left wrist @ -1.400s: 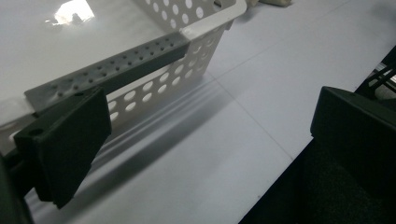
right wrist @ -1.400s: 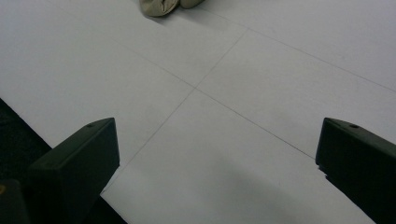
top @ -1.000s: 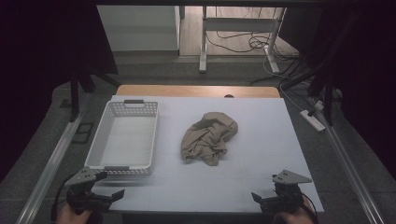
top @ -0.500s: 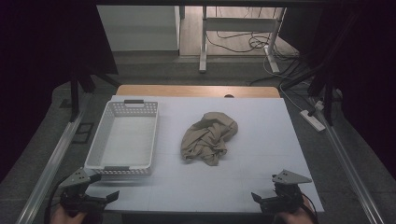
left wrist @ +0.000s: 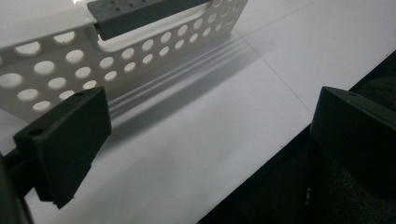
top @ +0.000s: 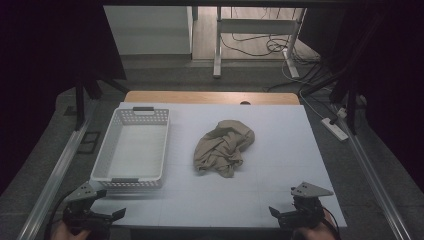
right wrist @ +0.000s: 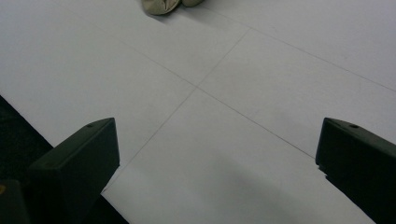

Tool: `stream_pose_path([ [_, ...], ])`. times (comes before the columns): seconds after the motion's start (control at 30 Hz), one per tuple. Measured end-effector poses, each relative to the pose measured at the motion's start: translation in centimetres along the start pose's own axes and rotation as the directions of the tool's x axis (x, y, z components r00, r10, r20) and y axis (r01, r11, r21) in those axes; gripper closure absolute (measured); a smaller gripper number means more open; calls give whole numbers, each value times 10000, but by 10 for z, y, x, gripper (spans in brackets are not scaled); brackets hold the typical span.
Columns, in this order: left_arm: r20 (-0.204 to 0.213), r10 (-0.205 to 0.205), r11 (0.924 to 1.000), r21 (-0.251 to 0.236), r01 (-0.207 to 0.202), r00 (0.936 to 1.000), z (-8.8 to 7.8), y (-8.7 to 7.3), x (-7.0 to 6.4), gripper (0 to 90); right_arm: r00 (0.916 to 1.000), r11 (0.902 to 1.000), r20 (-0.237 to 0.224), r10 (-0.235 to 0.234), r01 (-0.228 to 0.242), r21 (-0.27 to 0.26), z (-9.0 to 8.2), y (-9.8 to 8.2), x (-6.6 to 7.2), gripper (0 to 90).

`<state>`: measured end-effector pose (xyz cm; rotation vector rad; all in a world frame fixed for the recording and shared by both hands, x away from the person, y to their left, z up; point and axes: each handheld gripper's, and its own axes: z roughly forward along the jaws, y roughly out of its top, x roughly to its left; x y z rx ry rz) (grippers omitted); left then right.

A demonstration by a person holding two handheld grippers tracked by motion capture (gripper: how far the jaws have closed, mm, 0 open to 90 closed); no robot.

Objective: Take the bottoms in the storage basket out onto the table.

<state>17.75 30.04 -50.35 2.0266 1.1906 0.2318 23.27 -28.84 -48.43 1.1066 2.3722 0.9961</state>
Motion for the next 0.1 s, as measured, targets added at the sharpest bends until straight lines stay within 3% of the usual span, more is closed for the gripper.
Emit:
stream_pose_path([
  [0.1,-2,13,10000,13,-13,10000,0,1,0,0,10000,10000,12,-42,42,39,1,0,0,0],
])
